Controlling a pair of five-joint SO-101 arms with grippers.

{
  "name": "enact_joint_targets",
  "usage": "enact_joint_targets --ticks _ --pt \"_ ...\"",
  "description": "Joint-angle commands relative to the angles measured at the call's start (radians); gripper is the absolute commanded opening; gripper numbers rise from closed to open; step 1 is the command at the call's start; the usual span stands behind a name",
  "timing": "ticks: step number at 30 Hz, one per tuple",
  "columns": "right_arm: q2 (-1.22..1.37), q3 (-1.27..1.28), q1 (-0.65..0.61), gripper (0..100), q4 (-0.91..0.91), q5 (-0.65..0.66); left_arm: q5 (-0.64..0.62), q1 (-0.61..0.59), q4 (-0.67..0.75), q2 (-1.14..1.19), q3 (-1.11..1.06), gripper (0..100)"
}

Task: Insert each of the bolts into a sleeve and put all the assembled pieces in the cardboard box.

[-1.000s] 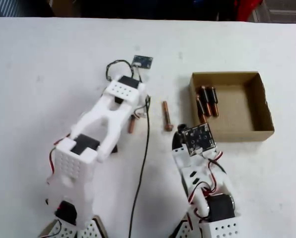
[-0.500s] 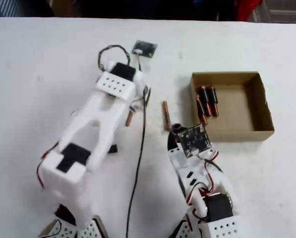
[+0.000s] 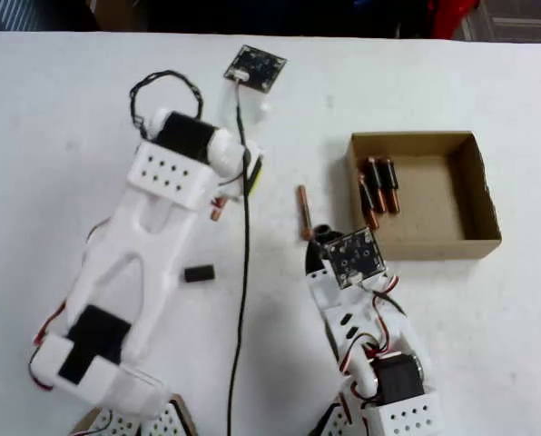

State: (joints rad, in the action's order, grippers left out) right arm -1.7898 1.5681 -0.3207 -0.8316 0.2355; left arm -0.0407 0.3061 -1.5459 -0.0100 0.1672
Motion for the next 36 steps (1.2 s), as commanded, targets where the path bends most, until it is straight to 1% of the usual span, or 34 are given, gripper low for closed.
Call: enact_joint_targets --ticks 1,4,7,11,15,20,22,24,26,30,32,36 --pt "-0.010 -0.014 -0.010 3.1 0.030 -0.011 0.009 0.002 -0.005 -0.136 -0.035 2" --pt "-0.010 -0.015 -0.012 3.1 0.039 -0.011 0.009 0.002 -0.003 -0.214 -0.083 2" --pt "-0.010 -0.015 -0.045 3.0 0.053 -0.009 0.009 0.002 0.032 -0.300 -0.149 2" --pt "-0.010 -0.014 -0.085 3.0 0.062 -0.009 0.009 0.002 0.114 -0.443 -0.307 2" --pt "-0.010 -0.011 -0.091 3.0 0.104 -0.011 0.015 0.001 0.227 -0.613 -0.493 2" --pt "-0.010 -0.009 -0.093 3.0 0.143 -0.012 0.163 -0.056 0.384 -0.829 -0.690 2" --pt "-0.010 -0.009 -0.102 3.0 0.143 -0.023 0.170 -0.079 0.427 -0.903 -0.760 2" --pt "-0.010 -0.009 -0.134 3.0 0.143 -0.077 0.170 -0.090 0.451 -0.970 -0.818 2" --pt "-0.010 -0.009 -0.171 3.0 0.143 -0.117 0.170 -0.090 0.479 -1.029 -0.864 2" --pt "-0.010 -0.008 -0.213 3.0 0.163 -0.120 0.170 -0.088 0.549 -1.121 -0.924 2" --pt "-0.010 0.006 -0.223 3.0 0.206 -0.117 0.170 -0.090 0.572 -1.152 -0.939 2" --pt "-0.010 0.083 -0.260 3.0 0.337 -0.115 0.170 -0.090 0.568 -1.190 -0.944 2"
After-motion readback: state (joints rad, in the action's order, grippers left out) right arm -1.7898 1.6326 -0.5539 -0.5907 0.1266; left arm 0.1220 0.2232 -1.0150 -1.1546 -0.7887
